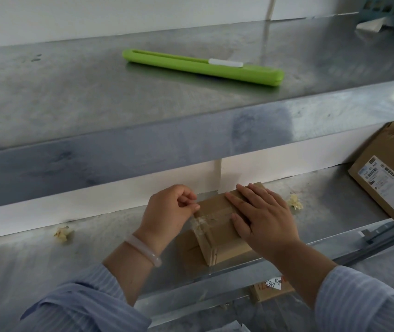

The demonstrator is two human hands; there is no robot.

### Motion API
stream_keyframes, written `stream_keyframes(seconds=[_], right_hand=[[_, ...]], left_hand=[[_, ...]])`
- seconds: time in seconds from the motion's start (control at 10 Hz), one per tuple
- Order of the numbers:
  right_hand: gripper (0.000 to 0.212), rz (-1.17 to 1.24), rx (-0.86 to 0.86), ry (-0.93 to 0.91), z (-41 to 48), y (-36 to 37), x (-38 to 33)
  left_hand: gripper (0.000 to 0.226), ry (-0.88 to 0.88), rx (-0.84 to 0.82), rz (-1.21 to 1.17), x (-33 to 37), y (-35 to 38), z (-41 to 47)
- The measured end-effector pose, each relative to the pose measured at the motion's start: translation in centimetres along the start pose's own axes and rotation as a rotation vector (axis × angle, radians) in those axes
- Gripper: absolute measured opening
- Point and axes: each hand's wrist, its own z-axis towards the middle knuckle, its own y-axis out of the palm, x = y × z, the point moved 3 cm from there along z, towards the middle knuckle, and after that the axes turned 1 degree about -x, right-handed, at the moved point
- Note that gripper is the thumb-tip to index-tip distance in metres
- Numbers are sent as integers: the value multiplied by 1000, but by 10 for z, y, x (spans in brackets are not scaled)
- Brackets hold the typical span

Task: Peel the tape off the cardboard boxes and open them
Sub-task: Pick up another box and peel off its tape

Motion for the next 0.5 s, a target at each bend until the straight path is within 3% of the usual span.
stream_keyframes(seconds=[0.1, 0.2, 0.5], right_hand=[[49, 3, 1, 3, 0, 0, 0], [50, -2, -9, 5, 1, 0, 0], [50, -5, -79, 20, 4, -1, 0]], left_hand=[[13, 111, 95, 187, 3, 1, -5], [13, 133, 77, 165, -1, 0, -6], [30, -8, 12, 104, -19, 7, -17]])
